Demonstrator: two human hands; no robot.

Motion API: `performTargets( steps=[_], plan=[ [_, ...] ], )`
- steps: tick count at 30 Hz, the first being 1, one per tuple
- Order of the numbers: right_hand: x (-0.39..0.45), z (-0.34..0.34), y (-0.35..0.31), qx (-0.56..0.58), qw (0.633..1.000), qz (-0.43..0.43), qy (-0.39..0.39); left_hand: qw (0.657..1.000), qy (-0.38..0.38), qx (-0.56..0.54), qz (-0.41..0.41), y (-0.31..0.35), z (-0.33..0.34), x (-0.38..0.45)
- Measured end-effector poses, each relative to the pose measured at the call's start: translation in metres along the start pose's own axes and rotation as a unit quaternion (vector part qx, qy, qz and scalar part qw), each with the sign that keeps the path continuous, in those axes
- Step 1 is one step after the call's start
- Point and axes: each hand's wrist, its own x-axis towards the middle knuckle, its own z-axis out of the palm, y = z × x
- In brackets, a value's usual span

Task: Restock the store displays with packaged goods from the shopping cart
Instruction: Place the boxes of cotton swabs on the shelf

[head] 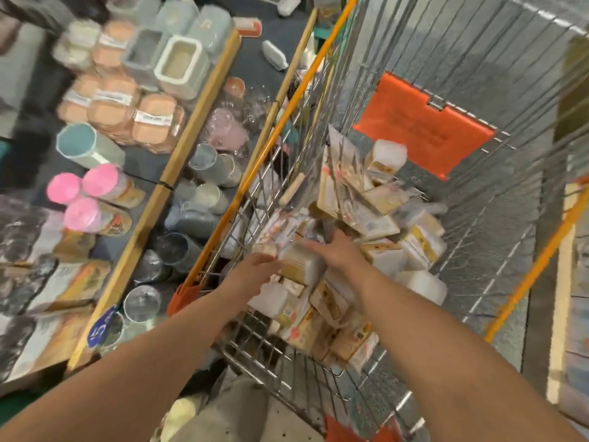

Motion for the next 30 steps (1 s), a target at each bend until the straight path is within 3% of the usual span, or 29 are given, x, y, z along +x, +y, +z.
performTargets(
  steps=[4, 6, 11, 14, 19, 24, 26, 28, 30],
  plan=[
    [0.022, 0.010, 0.010, -0.151, 0.975, 0.007, -0.160, 0.999, 0.009, -0.036, -0.011, -0.002, 0.003, 0.003],
    [0.022, 0.014, 0.016, -0.161, 0.977, -0.005, -0.143, 0.998, 0.020, -0.057, -0.012, -0.003, 0.003, 0.001],
    [-0.011, -0.002, 0.016, 0.057, 0.994, -0.009, -0.091, 0.996, -0.013, -0.037, 0.078, 0.002, -0.002, -0.016],
    [-0.033, -0.028, 0.002, 0.019, 0.993, -0.007, -0.117, 0.987, -0.069, -0.016, 0.147, 0.016, -0.003, -0.033],
    [-0.064, -0.049, -0.006, 0.018, 0.984, 0.068, -0.164, 0.969, -0.164, 0.050, 0.175, 0.033, 0.009, -0.051],
    [-0.095, -0.040, -0.014, 0.157, 0.976, 0.095, -0.113, 0.967, -0.140, 0.135, 0.163, 0.029, 0.021, -0.066],
    [-0.105, -0.039, -0.010, 0.242, 0.962, 0.103, -0.069, 0.982, -0.110, 0.084, 0.129, 0.025, 0.021, -0.066],
    [-0.109, -0.038, 0.006, 0.288, 0.952, 0.105, 0.022, 0.994, -0.066, 0.010, 0.091, 0.021, 0.016, -0.063],
    [-0.109, -0.034, 0.027, 0.222, 0.961, 0.102, 0.129, 0.998, -0.026, -0.038, 0.054, 0.017, 0.009, -0.059]
  ],
)
